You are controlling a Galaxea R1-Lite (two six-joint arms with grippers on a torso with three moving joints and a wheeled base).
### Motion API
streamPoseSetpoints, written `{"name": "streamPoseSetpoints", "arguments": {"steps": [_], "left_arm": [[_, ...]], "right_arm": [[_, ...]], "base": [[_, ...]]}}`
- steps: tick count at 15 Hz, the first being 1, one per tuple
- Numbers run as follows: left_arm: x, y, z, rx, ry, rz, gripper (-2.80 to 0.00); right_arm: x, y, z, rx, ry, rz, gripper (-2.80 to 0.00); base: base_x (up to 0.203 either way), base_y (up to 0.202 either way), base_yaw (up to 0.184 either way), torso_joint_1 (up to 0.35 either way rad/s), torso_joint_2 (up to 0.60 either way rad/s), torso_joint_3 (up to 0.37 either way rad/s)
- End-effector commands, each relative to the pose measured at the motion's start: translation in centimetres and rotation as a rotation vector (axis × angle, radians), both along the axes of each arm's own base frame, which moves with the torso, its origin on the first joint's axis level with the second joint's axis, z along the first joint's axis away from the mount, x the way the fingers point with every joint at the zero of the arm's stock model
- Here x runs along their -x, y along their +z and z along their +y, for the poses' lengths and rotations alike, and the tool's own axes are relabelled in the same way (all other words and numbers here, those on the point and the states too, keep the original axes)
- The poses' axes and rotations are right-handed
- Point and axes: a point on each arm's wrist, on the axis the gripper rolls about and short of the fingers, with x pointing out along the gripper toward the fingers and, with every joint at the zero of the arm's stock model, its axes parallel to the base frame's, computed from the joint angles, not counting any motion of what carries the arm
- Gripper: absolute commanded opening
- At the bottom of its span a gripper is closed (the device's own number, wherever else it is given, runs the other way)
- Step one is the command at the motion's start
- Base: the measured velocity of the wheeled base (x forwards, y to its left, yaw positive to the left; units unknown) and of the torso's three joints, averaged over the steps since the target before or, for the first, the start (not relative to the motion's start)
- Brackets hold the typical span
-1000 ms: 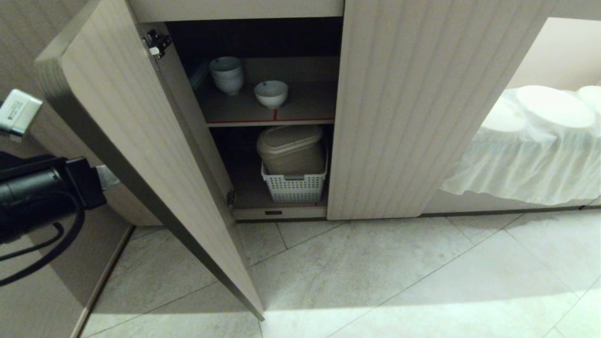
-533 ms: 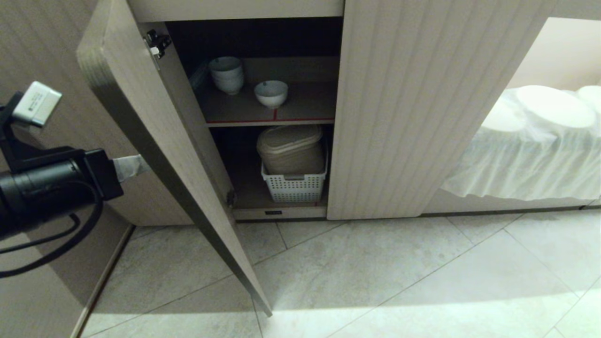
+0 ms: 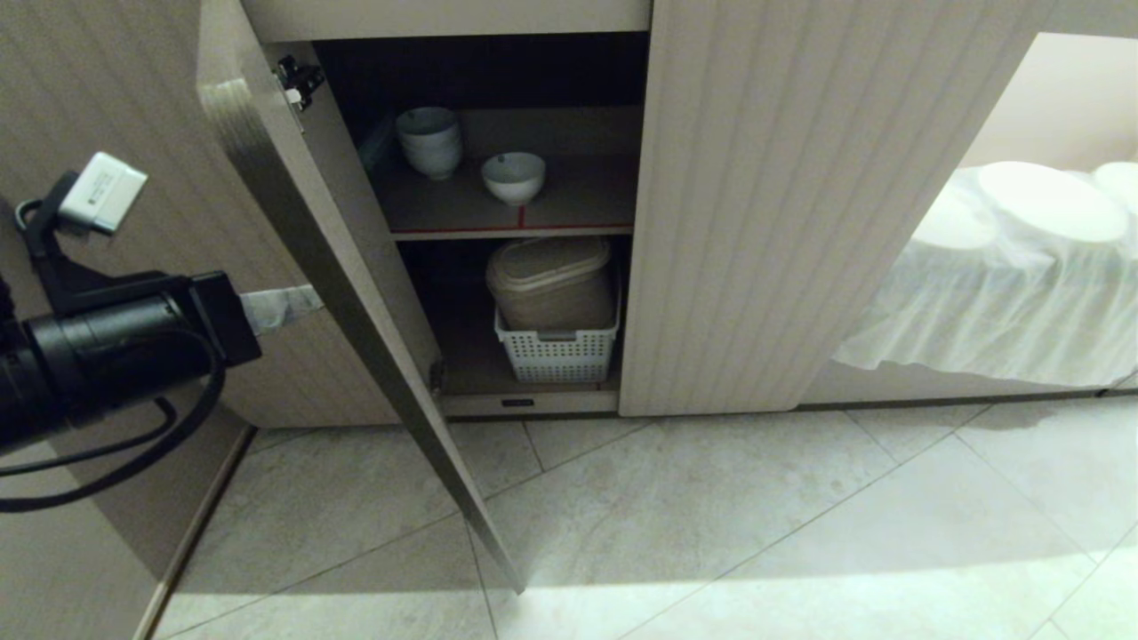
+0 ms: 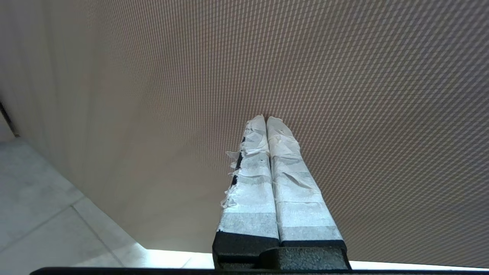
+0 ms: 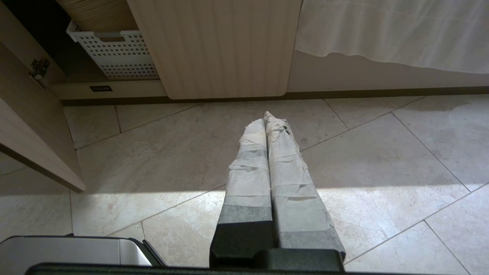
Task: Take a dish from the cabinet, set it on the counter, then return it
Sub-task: Close the cabinet door
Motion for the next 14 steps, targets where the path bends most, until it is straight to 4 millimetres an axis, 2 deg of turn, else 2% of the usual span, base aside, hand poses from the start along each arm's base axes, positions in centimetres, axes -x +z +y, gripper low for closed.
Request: {"name": "streamPoseSetpoints", "arguments": {"steps": [1,10,14], "left_arm": [[-0.1,0.3,-1.1,0.014,-0.011,0.001,-2.8],[-2.3,1.0,-3.2,0.008,0.004,-0.003,-2.8],[-2.6,1.1,-3.6,0.008,-0.001,-0.004,-2.8]], "right_arm": [[0.0,0.0,0.0,0.0,0.001,-0.001,-2.8],[0.0,0.0,0.0,0.0,0.0,-0.001,-2.8],[0.0,0.0,0.0,0.0,0.0,-0.001,-2.8]], "base": [[0.0,0.0,0.0,0.0,0.0,0.0],[0.0,0.0,0.0,0.0,0.0,0.0],[0.0,0.0,0.0,0.0,0.0,0.0]]}}
